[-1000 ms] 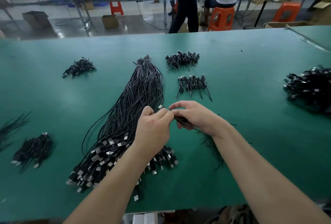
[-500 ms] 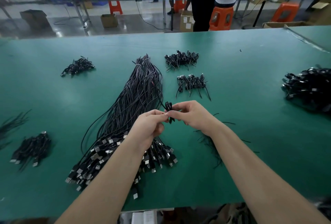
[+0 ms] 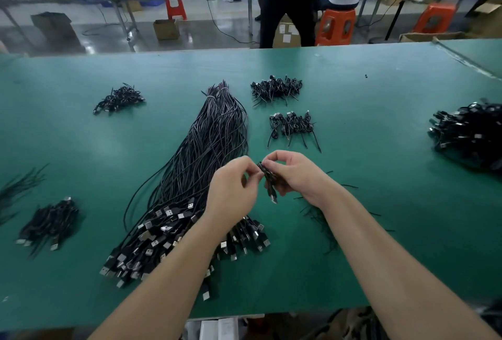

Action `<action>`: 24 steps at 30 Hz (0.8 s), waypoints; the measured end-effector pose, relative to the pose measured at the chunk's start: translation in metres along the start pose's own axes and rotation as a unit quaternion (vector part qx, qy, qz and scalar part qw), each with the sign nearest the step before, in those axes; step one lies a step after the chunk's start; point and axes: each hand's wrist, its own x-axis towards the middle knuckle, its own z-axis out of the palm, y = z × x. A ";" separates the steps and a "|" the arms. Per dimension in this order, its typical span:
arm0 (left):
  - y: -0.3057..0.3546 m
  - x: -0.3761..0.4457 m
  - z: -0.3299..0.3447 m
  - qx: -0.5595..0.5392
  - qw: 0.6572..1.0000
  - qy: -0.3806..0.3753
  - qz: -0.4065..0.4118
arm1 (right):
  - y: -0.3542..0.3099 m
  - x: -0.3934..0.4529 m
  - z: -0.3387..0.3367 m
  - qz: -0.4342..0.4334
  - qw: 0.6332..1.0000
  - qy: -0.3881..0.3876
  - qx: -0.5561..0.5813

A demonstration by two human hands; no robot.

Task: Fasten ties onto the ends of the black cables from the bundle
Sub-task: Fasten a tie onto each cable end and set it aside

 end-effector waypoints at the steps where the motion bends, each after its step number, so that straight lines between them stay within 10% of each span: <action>1: -0.002 0.004 0.000 -0.085 0.990 -0.025 -0.109 | 0.001 0.000 0.000 -0.020 1.000 -0.001 -0.007; 6: -0.013 0.010 -0.004 -0.370 0.852 -0.099 -0.357 | 0.006 -0.005 -0.008 -0.066 0.993 -0.029 -0.095; 12: -0.010 0.005 0.003 -0.373 0.853 -0.103 -0.350 | 0.008 -0.006 -0.003 -0.067 0.992 0.001 -0.104; 18: -0.002 -0.008 0.010 -0.080 0.996 -0.011 -0.045 | 0.000 -0.001 -0.002 -0.006 0.999 0.014 -0.047; 21: -0.005 -0.011 0.008 0.112 0.972 0.040 0.202 | 0.001 -0.001 -0.006 0.045 0.998 -0.023 0.023; 24: -0.006 -0.013 0.009 0.121 0.968 0.035 0.216 | 0.006 -0.003 -0.009 0.059 0.997 -0.040 0.036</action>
